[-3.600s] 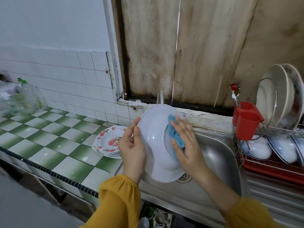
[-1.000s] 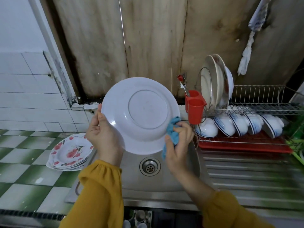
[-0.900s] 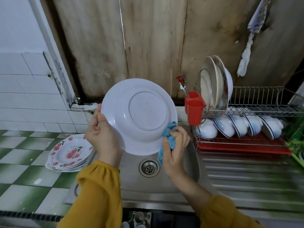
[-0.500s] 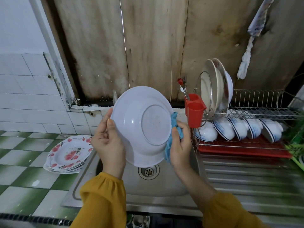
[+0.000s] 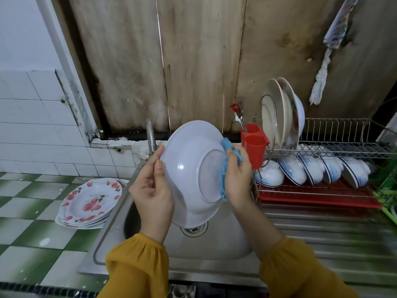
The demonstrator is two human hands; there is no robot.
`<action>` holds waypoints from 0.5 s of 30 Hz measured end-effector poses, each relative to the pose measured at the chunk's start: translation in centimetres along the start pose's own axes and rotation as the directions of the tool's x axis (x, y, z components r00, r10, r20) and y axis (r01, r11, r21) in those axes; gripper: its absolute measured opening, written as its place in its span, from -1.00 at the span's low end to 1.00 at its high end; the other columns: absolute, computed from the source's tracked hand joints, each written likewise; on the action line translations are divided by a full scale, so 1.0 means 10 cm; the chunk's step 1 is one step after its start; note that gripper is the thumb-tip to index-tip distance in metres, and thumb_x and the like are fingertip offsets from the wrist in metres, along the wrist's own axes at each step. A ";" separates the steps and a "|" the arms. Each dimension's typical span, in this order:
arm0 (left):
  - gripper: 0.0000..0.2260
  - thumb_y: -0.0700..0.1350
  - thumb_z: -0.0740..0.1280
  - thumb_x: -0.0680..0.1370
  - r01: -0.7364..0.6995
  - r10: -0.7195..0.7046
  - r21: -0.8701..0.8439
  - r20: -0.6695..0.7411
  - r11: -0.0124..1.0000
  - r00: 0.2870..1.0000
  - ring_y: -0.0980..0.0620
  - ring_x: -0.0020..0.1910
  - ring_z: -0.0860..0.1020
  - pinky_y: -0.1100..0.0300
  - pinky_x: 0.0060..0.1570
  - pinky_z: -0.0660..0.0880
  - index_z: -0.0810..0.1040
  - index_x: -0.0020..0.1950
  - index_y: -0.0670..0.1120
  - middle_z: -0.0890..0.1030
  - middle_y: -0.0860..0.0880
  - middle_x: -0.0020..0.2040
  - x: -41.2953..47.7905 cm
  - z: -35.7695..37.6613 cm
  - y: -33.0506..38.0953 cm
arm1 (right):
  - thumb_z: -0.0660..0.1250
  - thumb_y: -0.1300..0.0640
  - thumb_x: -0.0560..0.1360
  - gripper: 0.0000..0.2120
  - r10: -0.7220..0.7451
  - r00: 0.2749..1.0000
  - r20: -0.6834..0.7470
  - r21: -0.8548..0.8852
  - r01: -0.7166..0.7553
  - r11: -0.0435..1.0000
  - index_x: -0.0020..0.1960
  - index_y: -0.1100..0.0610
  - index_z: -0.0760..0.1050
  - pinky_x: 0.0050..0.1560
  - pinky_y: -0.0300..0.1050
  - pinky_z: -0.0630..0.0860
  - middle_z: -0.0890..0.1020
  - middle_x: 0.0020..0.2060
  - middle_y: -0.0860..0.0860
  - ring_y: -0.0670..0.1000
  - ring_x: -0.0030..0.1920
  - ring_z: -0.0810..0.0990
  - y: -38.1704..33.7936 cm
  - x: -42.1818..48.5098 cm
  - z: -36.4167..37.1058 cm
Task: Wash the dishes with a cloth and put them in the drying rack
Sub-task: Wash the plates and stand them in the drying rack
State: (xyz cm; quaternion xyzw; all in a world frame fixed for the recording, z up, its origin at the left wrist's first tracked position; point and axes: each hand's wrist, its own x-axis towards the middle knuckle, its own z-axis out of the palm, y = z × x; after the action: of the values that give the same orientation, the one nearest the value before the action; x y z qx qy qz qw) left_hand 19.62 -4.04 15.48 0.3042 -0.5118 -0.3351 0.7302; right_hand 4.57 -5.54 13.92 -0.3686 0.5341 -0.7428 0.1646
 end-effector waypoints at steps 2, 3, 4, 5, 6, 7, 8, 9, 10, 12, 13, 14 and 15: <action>-0.72 -0.28 0.21 0.63 -0.006 0.006 0.013 0.041 1.000 0.999 0.23 0.20 0.56 0.31 0.20 0.48 0.52 0.22 0.03 0.59 0.13 0.16 -0.02 0.00 -0.01 | 0.17 0.18 0.62 -0.83 0.240 0.968 -0.070 0.037 -0.238 0.971 -0.08 0.07 0.51 -0.16 -0.16 0.41 0.56 -0.26 -0.06 -0.07 -0.17 0.53 -0.01 0.03 -0.02; -0.73 -0.28 0.21 0.63 0.001 -0.002 0.020 0.071 1.000 0.997 0.22 0.21 0.55 0.29 0.21 0.49 0.52 0.23 0.01 0.59 0.13 0.16 -0.03 0.01 -0.03 | 0.16 0.17 0.62 -0.81 0.286 0.955 -0.072 0.017 -0.286 0.958 -0.09 0.04 0.50 -0.15 -0.14 0.41 0.56 -0.25 -0.05 -0.01 -0.13 0.53 -0.04 0.05 0.00; -0.73 -0.28 0.20 0.63 0.011 -0.014 0.027 0.100 1.000 0.995 0.24 0.20 0.55 0.30 0.20 0.49 0.51 0.25 -0.01 0.59 0.14 0.15 -0.03 0.02 -0.04 | 0.16 0.15 0.61 -0.82 0.283 0.957 -0.067 -0.012 -0.284 0.959 -0.09 0.02 0.50 -0.14 -0.13 0.41 0.56 -0.23 -0.06 0.00 -0.12 0.52 -0.10 0.07 0.03; -0.73 -0.29 0.19 0.63 0.024 -0.027 0.031 0.127 0.999 0.992 0.26 0.19 0.55 0.32 0.20 0.48 0.50 0.27 -0.04 0.58 0.14 0.16 -0.04 0.04 -0.06 | 0.16 0.12 0.61 -0.83 0.226 0.972 -0.057 -0.042 -0.229 0.973 -0.07 0.03 0.51 -0.12 -0.12 0.41 0.56 -0.21 -0.08 -0.02 -0.11 0.52 -0.16 0.09 0.08; -0.73 -0.29 0.18 0.63 0.032 -0.037 0.034 0.147 0.999 0.988 0.27 0.19 0.55 0.34 0.19 0.47 0.50 0.29 -0.07 0.58 0.14 0.16 -0.05 0.05 -0.08 | 0.17 0.07 0.58 -0.84 0.122 0.992 -0.041 -0.080 -0.125 0.989 -0.03 0.04 0.53 -0.08 -0.11 0.41 0.58 -0.16 -0.09 -0.03 -0.08 0.53 -0.21 0.09 0.13; -0.73 -0.30 0.18 0.64 0.035 -0.040 0.035 0.157 0.999 0.987 0.28 0.19 0.55 0.37 0.18 0.47 0.50 0.29 -0.09 0.58 0.13 0.17 -0.05 0.07 -0.08 | 0.18 0.02 0.55 -0.80 -0.017 1.000 -0.008 -0.116 0.016 0.993 0.00 0.05 0.56 -0.02 -0.10 0.42 0.60 -0.11 -0.08 -0.03 -0.03 0.54 -0.26 0.05 0.19; -0.72 -0.32 0.17 0.64 0.036 -0.041 0.032 0.154 0.999 0.987 0.32 0.16 0.55 0.42 0.14 0.45 0.49 0.29 -0.11 0.58 0.12 0.15 -0.05 0.09 -0.08 | 0.19 0.00 0.51 -0.75 -0.173 0.984 0.052 -0.156 0.179 0.971 0.02 0.08 0.58 0.04 -0.10 0.43 0.61 -0.05 -0.06 -0.01 0.03 0.54 -0.30 -0.01 0.23; -0.72 -0.34 0.16 0.63 0.042 -0.044 0.017 0.141 0.999 0.989 0.36 0.13 0.55 0.47 0.09 0.44 0.47 0.29 -0.13 0.58 0.12 0.13 -0.04 0.09 -0.07 | 0.21 0.00 0.50 -0.72 -0.324 0.933 0.157 -0.190 0.350 0.917 0.04 0.12 0.60 0.11 -0.10 0.43 0.62 -0.01 -0.04 0.00 0.07 0.55 -0.32 -0.08 0.27; -0.71 -0.35 0.15 0.63 0.053 -0.052 -0.007 0.128 0.999 0.990 0.39 0.09 0.55 0.50 0.05 0.43 0.45 0.30 -0.14 0.59 0.12 0.10 -0.02 0.09 -0.07 | 0.21 0.02 0.51 -0.70 -0.442 0.853 0.277 -0.202 0.501 0.841 0.06 0.14 0.61 0.15 -0.11 0.42 0.63 0.03 -0.02 0.00 0.11 0.55 -0.31 -0.15 0.29; -0.69 -0.38 0.14 0.63 0.087 -0.077 -0.086 0.113 0.992 0.991 0.38 0.03 0.57 0.50 -0.01 0.45 0.43 0.31 -0.14 0.63 0.17 0.04 0.02 0.06 -0.06 | 0.22 0.04 0.52 -0.69 -0.526 0.731 0.434 -0.170 0.640 0.749 0.14 0.16 0.60 0.21 -0.11 0.42 0.62 0.09 -0.03 -0.04 0.15 0.53 -0.25 -0.16 0.25; -0.68 -0.39 0.14 0.62 0.108 -0.093 -0.130 0.114 0.986 0.989 0.35 0.02 0.59 0.48 -0.02 0.46 0.43 0.31 -0.13 0.67 0.20 -0.04 0.03 0.04 -0.06 | 0.22 0.03 0.52 -0.67 -0.505 0.751 0.426 -0.142 0.606 0.782 0.17 0.15 0.58 0.24 -0.11 0.42 0.60 0.12 -0.06 -0.07 0.17 0.53 -0.23 -0.10 0.23; -0.67 -0.39 0.14 0.62 0.128 -0.109 -0.162 0.123 0.978 0.986 0.32 0.02 0.60 0.46 -0.02 0.48 0.44 0.31 -0.11 0.68 0.23 -0.07 0.02 0.03 -0.06 | 0.21 0.00 0.51 -0.66 -0.432 0.825 0.364 -0.123 0.502 0.856 0.18 0.13 0.57 0.26 -0.12 0.42 0.58 0.15 -0.08 -0.10 0.19 0.51 -0.24 -0.02 0.21; -0.67 -0.39 0.14 0.61 0.140 -0.117 -0.177 0.131 0.974 0.984 0.29 0.04 0.61 0.43 0.00 0.48 0.46 0.29 -0.10 0.68 0.25 -0.06 0.01 0.03 -0.05 | 0.21 -0.03 0.50 -0.67 -0.306 0.911 0.275 -0.090 0.342 0.935 0.16 0.08 0.58 0.28 -0.13 0.41 0.57 0.16 -0.09 -0.13 0.21 0.50 -0.27 0.06 0.21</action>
State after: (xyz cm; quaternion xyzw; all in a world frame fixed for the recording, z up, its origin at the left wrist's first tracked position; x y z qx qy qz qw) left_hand 19.22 -4.43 15.20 0.2467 -0.5005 -0.4457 0.7000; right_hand 6.10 -6.35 16.92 -0.5557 0.4891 -0.6674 0.0811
